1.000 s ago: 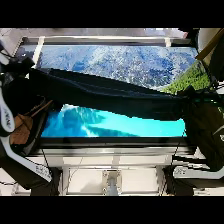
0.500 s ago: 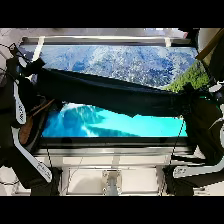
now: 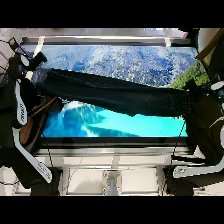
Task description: Fold the clothes and pants, and hang the long-sleeved shirts on hangers.
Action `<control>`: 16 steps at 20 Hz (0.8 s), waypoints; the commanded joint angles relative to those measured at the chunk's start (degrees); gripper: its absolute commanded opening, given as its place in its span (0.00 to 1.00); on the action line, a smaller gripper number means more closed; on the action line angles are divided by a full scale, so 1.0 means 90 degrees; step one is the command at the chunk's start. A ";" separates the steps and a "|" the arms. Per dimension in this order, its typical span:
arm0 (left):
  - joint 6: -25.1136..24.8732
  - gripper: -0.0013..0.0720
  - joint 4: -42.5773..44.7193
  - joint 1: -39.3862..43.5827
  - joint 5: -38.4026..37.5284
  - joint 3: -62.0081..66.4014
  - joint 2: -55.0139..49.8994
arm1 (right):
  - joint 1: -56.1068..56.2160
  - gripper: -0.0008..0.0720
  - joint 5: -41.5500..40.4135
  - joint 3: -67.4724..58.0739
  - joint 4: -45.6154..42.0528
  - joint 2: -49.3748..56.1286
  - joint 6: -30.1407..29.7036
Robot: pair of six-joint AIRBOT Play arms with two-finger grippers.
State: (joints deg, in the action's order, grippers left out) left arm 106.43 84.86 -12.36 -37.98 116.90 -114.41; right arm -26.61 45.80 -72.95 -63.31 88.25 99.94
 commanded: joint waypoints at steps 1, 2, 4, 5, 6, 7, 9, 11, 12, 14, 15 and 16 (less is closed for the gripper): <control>-0.0274 0.99 -0.0053 0.0015 -0.0041 0.0002 0.0668 | -0.0209 0.61 0.1377 -0.0758 -0.0653 -0.0284 -0.0597; -0.0510 0.99 -0.0053 0.0022 -0.0134 0.0002 0.0974 | -0.0311 0.61 0.1865 -0.0991 -0.1037 -0.0447 -0.0821; -0.0967 0.99 -0.0053 0.0158 -0.0427 0.0002 0.1593 | -0.0478 0.61 0.2429 -0.1180 -0.1916 -0.0801 -0.1355; -0.1105 0.99 -0.0053 0.0262 -0.0580 0.0002 0.1841 | -0.0544 0.61 0.2497 -0.1178 -0.2254 -0.0950 -0.1574; -0.1248 0.99 -0.0053 0.0393 -0.0707 0.0002 0.2057 | -0.0593 0.61 0.2514 -0.1178 -0.2509 -0.1054 -0.1734; -0.1409 0.99 -0.0053 0.0561 -0.0823 0.0002 0.2244 | -0.0631 0.61 0.2509 -0.1180 -0.2577 -0.1090 -0.1741; -0.1664 0.99 -0.0053 0.0957 -0.1124 0.0002 0.2477 | -0.0624 0.61 0.2562 -0.1178 -0.2533 -0.1003 -0.1719; -0.2072 0.99 -0.0051 0.1435 -0.1474 0.0002 0.2538 | -0.0678 0.47 0.2883 -0.1158 -0.2055 -0.0712 -0.1734; -0.2285 0.99 -0.0051 0.1688 -0.1695 0.0000 0.2531 | -0.0784 0.47 0.3218 -0.1151 -0.1537 -0.0442 -0.2018; -0.2579 0.99 -0.0044 0.2108 -0.2137 -0.0012 0.2528 | -0.1117 0.49 0.3648 -0.1151 -0.0401 0.0097 -0.2693; -0.2701 0.99 -0.0027 0.2263 -0.2295 -0.0012 0.2528 | -0.1299 0.59 0.3640 -0.1151 0.0102 0.0308 -0.2909; -0.2715 0.99 0.0034 0.2390 -0.2368 -0.0012 0.2528 | -0.1443 0.66 0.3585 -0.1151 0.0469 0.0454 -0.3002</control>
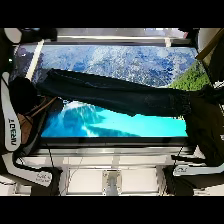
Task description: Fold the clothes and pants, and hang the long-sleeved shirts on hangers.
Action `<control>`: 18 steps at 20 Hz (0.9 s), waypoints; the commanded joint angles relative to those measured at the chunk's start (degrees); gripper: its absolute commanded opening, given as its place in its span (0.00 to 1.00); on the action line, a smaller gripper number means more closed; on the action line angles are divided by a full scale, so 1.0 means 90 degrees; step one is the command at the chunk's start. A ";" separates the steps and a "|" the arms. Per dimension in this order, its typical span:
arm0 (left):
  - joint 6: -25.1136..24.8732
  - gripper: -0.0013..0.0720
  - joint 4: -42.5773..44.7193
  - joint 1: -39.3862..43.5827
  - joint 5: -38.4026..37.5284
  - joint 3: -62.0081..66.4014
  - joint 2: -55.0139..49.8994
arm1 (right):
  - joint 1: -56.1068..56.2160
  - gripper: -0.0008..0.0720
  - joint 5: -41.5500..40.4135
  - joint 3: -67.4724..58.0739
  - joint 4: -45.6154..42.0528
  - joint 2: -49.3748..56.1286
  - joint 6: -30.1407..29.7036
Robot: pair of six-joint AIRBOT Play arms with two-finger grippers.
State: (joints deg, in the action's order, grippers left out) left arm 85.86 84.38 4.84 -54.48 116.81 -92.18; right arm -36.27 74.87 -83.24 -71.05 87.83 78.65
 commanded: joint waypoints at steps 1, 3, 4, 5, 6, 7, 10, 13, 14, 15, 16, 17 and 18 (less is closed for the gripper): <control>-0.0427 0.99 0.0102 0.0559 -0.0529 -0.0007 0.0058 | -0.0491 0.68 0.0355 -0.0007 0.1596 0.0658 -0.0760; -0.0425 0.99 0.0100 0.0658 -0.0527 -0.0007 0.0051 | -0.0622 0.68 0.0576 -0.0007 0.1610 0.0947 -0.1054; -0.0420 0.99 0.0100 0.0692 -0.0529 -0.0010 0.0046 | -0.0646 0.68 0.0658 -0.0005 0.1518 0.1093 -0.1163; -0.0396 0.99 0.0097 0.0707 -0.0529 -0.0010 0.0039 | -0.0653 0.68 0.0695 -0.0005 0.1554 0.1217 -0.1236; -0.0379 0.99 0.0097 0.0721 -0.0527 -0.0015 0.0036 | -0.0653 0.68 0.0690 0.0000 0.1630 0.1338 -0.1343; -0.0379 0.99 0.0073 0.0724 -0.0529 -0.0034 0.0036 | -0.0634 0.68 0.0675 0.0005 0.1695 0.1435 -0.1409; -0.0381 0.99 0.0049 0.0758 -0.0532 -0.0158 0.0032 | -0.0527 0.68 0.0624 0.0007 0.2023 0.1681 -0.1649; -0.0381 0.99 0.0049 0.0794 -0.0554 -0.0197 -0.0019 | -0.0308 0.68 0.0721 0.0005 0.2356 0.1826 -0.1817; -0.0379 0.99 0.0049 0.0809 -0.0556 -0.0197 -0.0049 | -0.0209 0.67 0.0797 0.0007 0.2421 0.1853 -0.1904; -0.0379 0.99 0.0046 0.0816 -0.0556 -0.0197 -0.0080 | -0.0090 0.67 0.0862 0.0007 0.2450 0.1868 -0.1994; -0.0379 0.99 0.0046 0.0816 -0.0554 -0.0197 -0.0104 | 0.0019 0.64 0.0879 0.0005 0.2455 0.1870 -0.2023; -0.0379 0.99 0.0049 0.0814 -0.0556 -0.0197 -0.0138 | 0.0124 0.44 0.0886 0.0005 0.2516 0.1868 -0.2023; -0.0379 0.99 0.0049 0.0814 -0.0556 -0.0197 -0.0170 | 0.0192 0.13 0.0923 0.0000 0.2567 0.1865 -0.2025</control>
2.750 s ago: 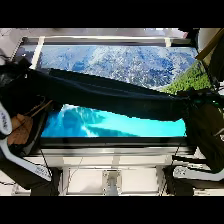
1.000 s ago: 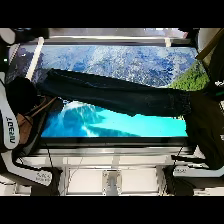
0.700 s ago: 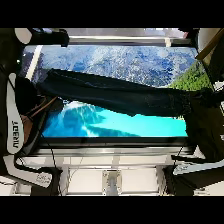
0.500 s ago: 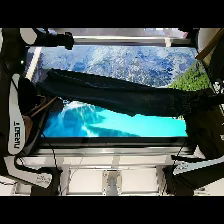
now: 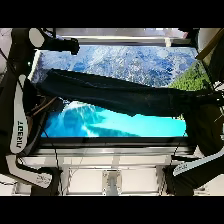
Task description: Fold the clothes and pants, and hang the long-sleeved shirts on hangers.
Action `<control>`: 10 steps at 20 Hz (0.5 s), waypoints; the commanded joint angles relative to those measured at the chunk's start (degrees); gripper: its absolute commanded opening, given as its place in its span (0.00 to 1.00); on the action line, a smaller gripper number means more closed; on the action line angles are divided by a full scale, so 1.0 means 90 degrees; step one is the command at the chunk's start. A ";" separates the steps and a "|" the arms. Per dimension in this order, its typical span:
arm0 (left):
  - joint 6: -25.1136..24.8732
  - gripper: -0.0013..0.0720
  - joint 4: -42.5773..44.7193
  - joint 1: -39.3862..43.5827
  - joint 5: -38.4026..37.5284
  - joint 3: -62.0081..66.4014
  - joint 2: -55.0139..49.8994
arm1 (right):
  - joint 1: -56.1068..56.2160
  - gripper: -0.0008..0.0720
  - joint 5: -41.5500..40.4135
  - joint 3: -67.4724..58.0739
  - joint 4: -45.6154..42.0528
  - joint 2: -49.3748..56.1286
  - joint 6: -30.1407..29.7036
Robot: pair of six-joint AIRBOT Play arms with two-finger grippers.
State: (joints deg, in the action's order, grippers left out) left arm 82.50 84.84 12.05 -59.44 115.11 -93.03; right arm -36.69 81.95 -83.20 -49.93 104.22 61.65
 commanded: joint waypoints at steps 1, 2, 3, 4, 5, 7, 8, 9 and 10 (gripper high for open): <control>-0.0005 0.99 -0.0002 0.0012 -0.0007 -0.0007 -0.0104 | 0.0272 0.06 0.0236 -0.0032 0.0313 0.0036 -0.0136; -0.0005 0.99 -0.0005 0.0012 -0.0027 -0.0007 -0.0138 | 0.0270 0.06 0.0398 -0.0070 0.0459 -0.0002 -0.0148; -0.0005 0.93 -0.0005 0.0032 -0.0036 -0.0007 -0.0170 | 0.0255 0.06 0.0612 -0.0134 0.0580 -0.0090 -0.0146; -0.0007 0.64 -0.0015 0.0061 -0.0051 -0.0007 -0.0194 | 0.0228 0.06 0.0860 -0.0231 0.0619 -0.0211 -0.0143; -0.0019 0.26 -0.0131 0.0129 -0.0053 -0.0007 -0.0238 | 0.0223 0.06 0.1064 -0.0338 0.0665 -0.0367 -0.0087; -0.0083 0.04 -0.0619 0.0362 -0.0053 -0.0007 -0.0342 | 0.0233 0.06 0.1455 -0.0554 0.1115 -0.0801 0.0160; -0.0083 0.04 -0.0993 0.0544 -0.0053 -0.0007 -0.0437 | 0.0282 0.06 0.1554 -0.0619 0.1588 -0.1083 0.0236; -0.0083 0.03 -0.1375 0.0775 -0.0049 -0.0007 -0.0568 | 0.0369 0.06 0.1528 -0.0673 0.2001 -0.1353 0.0240; -0.0083 0.03 -0.1664 0.1025 -0.0046 -0.0007 -0.0733 | 0.0520 0.06 0.1341 -0.0712 0.2346 -0.1642 0.0245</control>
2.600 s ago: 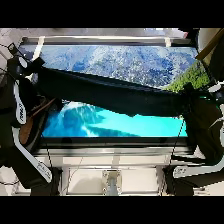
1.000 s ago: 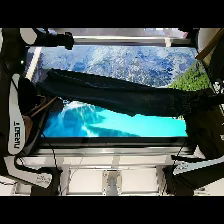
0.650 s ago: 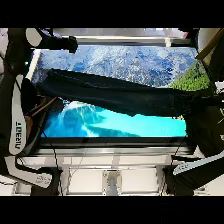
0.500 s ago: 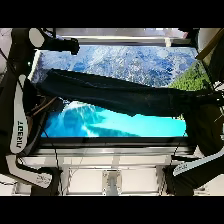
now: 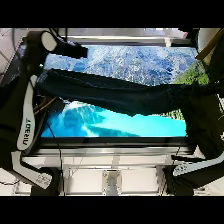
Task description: Fold the clothes and pants, and hang the long-sleeved shirts on hangers.
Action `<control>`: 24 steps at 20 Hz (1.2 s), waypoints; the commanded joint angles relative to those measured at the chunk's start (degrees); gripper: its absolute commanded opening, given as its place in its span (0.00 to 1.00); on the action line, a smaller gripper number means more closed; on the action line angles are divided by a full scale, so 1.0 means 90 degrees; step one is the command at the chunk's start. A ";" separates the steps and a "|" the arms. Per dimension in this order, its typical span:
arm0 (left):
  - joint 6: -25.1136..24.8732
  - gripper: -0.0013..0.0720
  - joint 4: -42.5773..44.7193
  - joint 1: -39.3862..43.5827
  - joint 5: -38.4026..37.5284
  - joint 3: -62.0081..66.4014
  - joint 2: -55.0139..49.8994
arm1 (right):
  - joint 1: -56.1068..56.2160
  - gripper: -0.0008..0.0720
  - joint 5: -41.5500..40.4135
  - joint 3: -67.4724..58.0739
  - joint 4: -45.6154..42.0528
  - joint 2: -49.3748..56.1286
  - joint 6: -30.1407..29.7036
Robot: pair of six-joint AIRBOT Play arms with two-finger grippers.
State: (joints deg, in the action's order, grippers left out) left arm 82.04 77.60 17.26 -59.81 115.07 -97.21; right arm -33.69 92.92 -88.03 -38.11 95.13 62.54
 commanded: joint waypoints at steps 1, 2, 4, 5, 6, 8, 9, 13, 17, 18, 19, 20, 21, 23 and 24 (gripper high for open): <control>-0.0029 0.04 -0.1032 0.0758 -0.0005 -0.0002 -0.0500 | 0.0389 0.06 -0.0131 -0.0209 0.1163 -0.0874 0.0202; -0.0027 0.03 -0.1095 0.1069 -0.0005 -0.0002 -0.0758 | 0.0670 0.06 -0.0442 -0.0255 0.1112 -0.1083 0.0340; -0.0029 0.04 -0.1132 0.1749 0.0005 -0.0002 -0.1372 | 0.1290 0.06 -0.0967 -0.0347 0.0923 -0.1246 0.0738; -0.0029 0.03 -0.1132 0.2064 0.0083 -0.0002 -0.1698 | 0.1620 0.06 -0.1166 -0.0369 0.0782 -0.1239 0.0952; -0.0027 0.03 -0.1134 0.2334 0.0253 -0.0002 -0.1999 | 0.1996 0.06 -0.1440 -0.0369 0.0525 -0.1202 0.1190; -0.0007 0.03 -0.1132 0.2693 0.0636 0.0002 -0.2480 | 0.2735 0.06 -0.1938 -0.0369 0.0005 -0.1069 0.1545; 0.0056 0.03 -0.1132 0.2783 0.0746 0.0002 -0.2640 | 0.3033 0.06 -0.2147 -0.0369 -0.0102 -0.1005 0.1605; 0.0126 0.03 -0.1112 0.2582 0.0685 0.0032 -0.2764 | 0.3963 0.06 -0.3228 -0.0369 -0.0151 -0.0782 0.1678; 0.0168 0.03 -0.1107 0.1411 -0.0129 0.0029 -0.1870 | 0.4617 0.06 -0.3599 -0.0408 -0.0299 -0.0223 0.2174; 0.0165 0.03 -0.1105 0.1005 -0.0515 0.0029 -0.1571 | 0.4784 0.06 -0.3711 -0.0408 -0.0291 -0.0036 0.2261; 0.0165 0.03 -0.1107 0.0619 -0.0867 0.0029 -0.1309 | 0.5003 0.06 -0.3876 -0.0408 -0.0282 0.0170 0.2331; 0.0165 0.03 -0.1107 0.0209 -0.1205 0.0029 -0.1049 | 0.5241 0.06 -0.4051 -0.0410 -0.0226 0.0372 0.2334; 0.0163 0.03 -0.1107 -0.0175 -0.1484 0.0029 -0.0816 | 0.5484 0.06 -0.4269 -0.0410 -0.0138 0.0546 0.2331; 0.0160 0.03 -0.1110 -0.0770 -0.1804 0.0027 -0.0481 | 0.6030 0.06 -0.4896 -0.0529 -0.0056 0.0891 0.2329; 0.0158 0.03 -0.1110 -0.1013 -0.1909 0.0027 -0.0342 | 0.6295 0.06 -0.5302 -0.0651 -0.0056 0.1059 0.2327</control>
State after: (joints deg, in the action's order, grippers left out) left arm 83.55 67.75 15.57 -70.87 115.31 -104.79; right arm 16.88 53.93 -92.49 -39.55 100.55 82.81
